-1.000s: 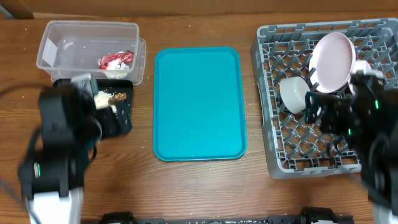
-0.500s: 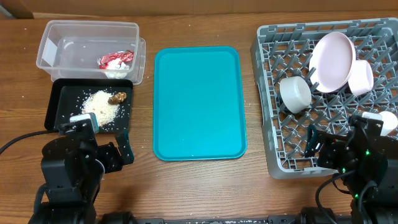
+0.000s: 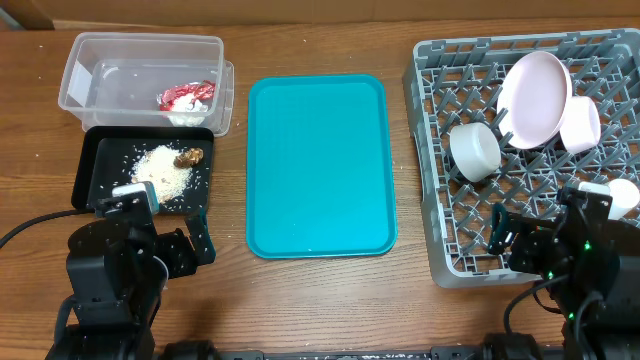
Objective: Sort waste into correct bins and load items into the dishwasher
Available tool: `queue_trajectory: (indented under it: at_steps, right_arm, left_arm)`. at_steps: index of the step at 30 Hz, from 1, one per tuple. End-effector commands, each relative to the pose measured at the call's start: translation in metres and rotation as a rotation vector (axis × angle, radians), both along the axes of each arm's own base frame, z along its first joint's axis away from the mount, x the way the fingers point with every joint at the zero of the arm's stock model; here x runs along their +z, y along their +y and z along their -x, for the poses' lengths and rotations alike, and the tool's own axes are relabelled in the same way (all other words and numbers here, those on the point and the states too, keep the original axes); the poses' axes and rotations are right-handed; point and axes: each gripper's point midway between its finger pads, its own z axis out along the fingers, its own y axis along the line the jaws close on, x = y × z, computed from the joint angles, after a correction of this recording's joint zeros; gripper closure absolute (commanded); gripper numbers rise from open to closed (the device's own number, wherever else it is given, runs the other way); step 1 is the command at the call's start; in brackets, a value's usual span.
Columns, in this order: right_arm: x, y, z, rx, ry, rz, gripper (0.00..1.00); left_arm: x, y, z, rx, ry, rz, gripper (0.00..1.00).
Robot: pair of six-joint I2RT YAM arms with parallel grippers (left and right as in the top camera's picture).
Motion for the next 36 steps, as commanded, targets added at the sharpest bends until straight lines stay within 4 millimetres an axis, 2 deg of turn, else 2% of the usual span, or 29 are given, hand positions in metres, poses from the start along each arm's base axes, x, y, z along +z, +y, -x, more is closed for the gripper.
queue_trajectory:
  at_steps: [1, 3, 5, 13, 19, 22, 23, 28, 36]
  right_arm:
    - [0.016, 0.005, 0.000, 0.030, -0.128, 0.014, 0.00]
    - [0.023, 0.008, -0.002, 0.042, -0.240, 0.018, 0.00]
    - [0.022, 0.011, -0.001, 0.054, -0.329, 0.016, 0.00]
    - [-0.003, 0.014, -0.005, 0.065, -0.605, 0.009, 0.00]
    - [-0.018, 0.015, -0.027, 0.070, -0.773, 0.037, 0.00]
    - [-0.032, 0.015, -0.035, 0.077, -0.803, 0.066, 0.00]
    - [-0.049, 0.015, -0.040, 0.077, -0.805, 0.067, 0.00]
    - [-0.091, 0.016, -0.042, 0.088, -0.637, 0.073, 0.00]
    - [-0.090, 0.016, -0.042, 0.088, -0.640, 0.073, 0.00]
  left_arm:
    - [-0.005, 0.003, 0.000, 0.005, 0.013, -0.016, 0.00]
    - [-0.005, 0.003, 0.000, 0.005, 0.013, -0.016, 0.00]
    - [-0.005, 0.003, 0.000, 0.005, 0.013, -0.016, 0.00]
    - [-0.005, 0.003, 0.000, 0.005, 0.013, -0.015, 0.00]
    - [-0.005, 0.003, 0.000, 0.005, 0.013, -0.016, 0.00]
    - [-0.005, 0.003, 0.000, 0.005, 0.013, -0.015, 0.00]
    - [-0.005, 0.003, 0.000, 0.005, 0.013, -0.015, 0.00]
    - [-0.005, 0.003, 0.000, 0.005, 0.013, -0.015, 0.00]
    - [-0.005, 0.003, 0.000, 0.005, 0.013, -0.015, 0.00]
